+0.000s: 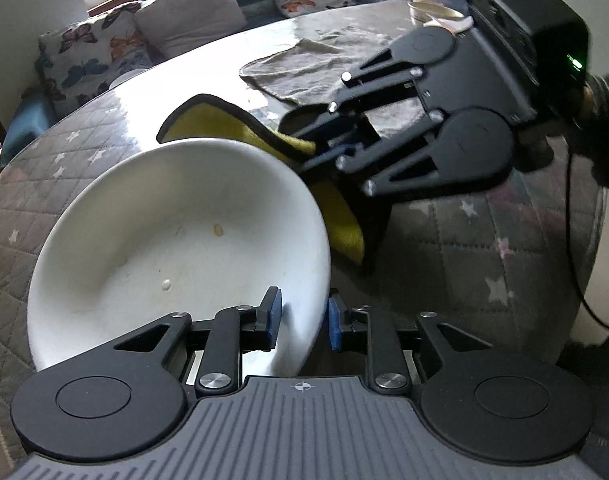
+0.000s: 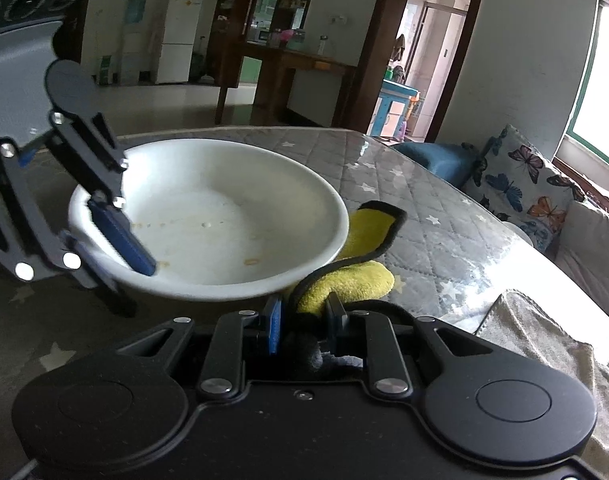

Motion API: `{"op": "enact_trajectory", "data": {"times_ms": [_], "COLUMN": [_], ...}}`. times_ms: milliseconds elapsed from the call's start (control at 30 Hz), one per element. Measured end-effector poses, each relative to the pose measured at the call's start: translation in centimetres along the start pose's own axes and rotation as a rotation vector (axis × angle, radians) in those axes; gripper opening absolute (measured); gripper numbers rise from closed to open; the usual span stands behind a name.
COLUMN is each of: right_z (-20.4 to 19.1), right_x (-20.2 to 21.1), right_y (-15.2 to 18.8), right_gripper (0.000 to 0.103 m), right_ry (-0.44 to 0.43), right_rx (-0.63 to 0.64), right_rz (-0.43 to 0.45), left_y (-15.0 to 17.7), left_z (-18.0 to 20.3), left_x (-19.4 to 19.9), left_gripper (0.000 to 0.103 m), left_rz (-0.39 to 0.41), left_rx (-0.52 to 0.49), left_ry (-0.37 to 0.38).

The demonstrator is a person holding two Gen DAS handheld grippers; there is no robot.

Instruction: Clean bowl

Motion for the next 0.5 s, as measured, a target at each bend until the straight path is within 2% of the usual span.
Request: {"op": "enact_trajectory", "data": {"times_ms": [133,267,500], "right_z": [0.0,-1.6,-2.6], "right_x": [0.0,1.3,2.8], "right_y": [0.0,0.3,0.5], "right_gripper": [0.024,0.024,0.024], "right_ry": [-0.005,-0.011,-0.030], "right_rx": [0.004,0.008,0.011], "right_rz": [-0.001,-0.001,-0.003], "left_y": [-0.8,-1.5,-2.1], "left_z": [0.2,0.2,0.3], "left_x": [-1.0,-1.8,-2.4], "left_gripper": [0.026,0.027,0.026], "left_rz": [0.000,0.001,0.011], "left_rx": [-0.008,-0.003,-0.037], "left_ry": [-0.018,-0.023,-0.007]}}
Point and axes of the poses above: each gripper's, at about its wrist camera, not at the fingertips, and x roughly against the way its jaws point, z to its right, y to its underside, the point moved 8 cm from there along -x, roughly the way its jaws point, and after that the axes turned 11 degrees about z, right-handed, at the moved point
